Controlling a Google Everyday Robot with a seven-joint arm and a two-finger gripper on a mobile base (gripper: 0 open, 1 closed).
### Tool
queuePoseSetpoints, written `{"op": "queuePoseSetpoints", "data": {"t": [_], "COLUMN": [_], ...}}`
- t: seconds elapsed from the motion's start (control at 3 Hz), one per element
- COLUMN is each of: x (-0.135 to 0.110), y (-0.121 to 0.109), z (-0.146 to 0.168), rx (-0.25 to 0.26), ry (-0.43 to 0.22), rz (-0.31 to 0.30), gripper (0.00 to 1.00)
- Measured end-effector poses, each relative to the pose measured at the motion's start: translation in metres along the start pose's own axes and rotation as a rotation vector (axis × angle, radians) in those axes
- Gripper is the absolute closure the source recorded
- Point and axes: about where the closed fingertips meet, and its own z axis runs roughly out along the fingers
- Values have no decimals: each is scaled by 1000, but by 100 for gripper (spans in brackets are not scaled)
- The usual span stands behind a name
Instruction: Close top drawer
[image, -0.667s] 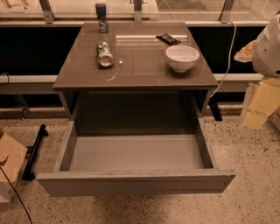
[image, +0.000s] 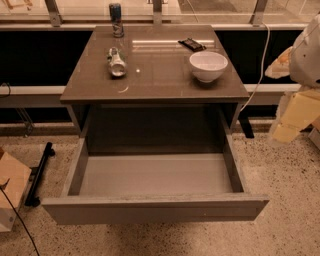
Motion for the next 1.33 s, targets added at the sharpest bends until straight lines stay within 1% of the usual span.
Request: {"op": "queuePoseSetpoints", "data": {"t": [0.33, 0.67, 1.0, 1.33], "x": [8, 24, 34, 41], "y": [14, 40, 69, 94], "z": [10, 30, 60, 106], "rx": [-27, -78, -135, -190], "ry": [-24, -79, -125, -169], "rz": [-13, -17, -35, -45], "gripper": [43, 66, 88, 100]}}
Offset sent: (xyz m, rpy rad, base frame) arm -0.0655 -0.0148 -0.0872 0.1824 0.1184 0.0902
